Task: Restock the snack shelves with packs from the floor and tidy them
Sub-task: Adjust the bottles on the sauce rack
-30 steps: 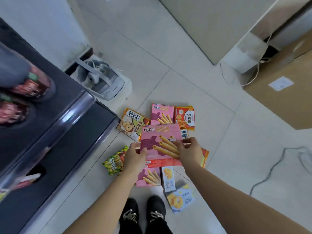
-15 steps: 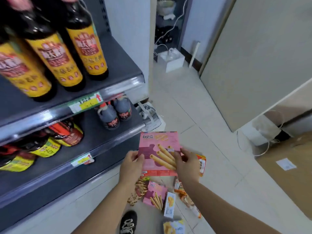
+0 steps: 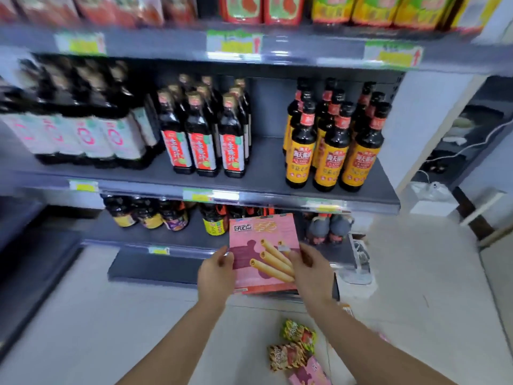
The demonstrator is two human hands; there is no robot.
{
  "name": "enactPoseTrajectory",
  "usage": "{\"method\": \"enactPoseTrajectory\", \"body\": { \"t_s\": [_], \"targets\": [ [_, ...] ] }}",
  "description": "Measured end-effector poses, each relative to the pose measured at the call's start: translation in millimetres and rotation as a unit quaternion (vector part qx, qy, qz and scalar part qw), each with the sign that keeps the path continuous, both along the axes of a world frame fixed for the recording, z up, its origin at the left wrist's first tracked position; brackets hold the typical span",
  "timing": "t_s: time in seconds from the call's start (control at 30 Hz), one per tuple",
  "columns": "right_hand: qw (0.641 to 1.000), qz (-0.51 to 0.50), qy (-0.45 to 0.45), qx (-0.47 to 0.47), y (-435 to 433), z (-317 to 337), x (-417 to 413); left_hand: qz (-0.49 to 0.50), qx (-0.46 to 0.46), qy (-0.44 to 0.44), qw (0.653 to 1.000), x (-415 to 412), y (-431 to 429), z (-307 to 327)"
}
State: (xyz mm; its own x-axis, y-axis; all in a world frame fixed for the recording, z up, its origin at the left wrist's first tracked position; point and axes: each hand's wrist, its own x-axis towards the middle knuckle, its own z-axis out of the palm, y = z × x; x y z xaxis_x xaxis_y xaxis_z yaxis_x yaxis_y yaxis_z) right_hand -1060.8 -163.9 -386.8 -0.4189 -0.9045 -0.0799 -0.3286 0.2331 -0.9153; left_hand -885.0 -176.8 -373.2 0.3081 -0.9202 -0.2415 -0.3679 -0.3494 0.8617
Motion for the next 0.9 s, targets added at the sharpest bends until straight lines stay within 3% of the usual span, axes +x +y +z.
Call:
{"method": "enactPoseTrajectory", "body": {
  "t_s": [0.53,0.9],
  "targets": [
    [0.970,0.214,-0.034,-0.113,-35.2,110.4,322.6,0.262,-0.132,0.009,0.956,296.9,64.4,120.5],
    [0.909,0.372,-0.100,-0.157,-47.1,175.7,465.7,0.402,-0.192,-0.018,0.895,405.9,101.5,180.7]
  ]
}}
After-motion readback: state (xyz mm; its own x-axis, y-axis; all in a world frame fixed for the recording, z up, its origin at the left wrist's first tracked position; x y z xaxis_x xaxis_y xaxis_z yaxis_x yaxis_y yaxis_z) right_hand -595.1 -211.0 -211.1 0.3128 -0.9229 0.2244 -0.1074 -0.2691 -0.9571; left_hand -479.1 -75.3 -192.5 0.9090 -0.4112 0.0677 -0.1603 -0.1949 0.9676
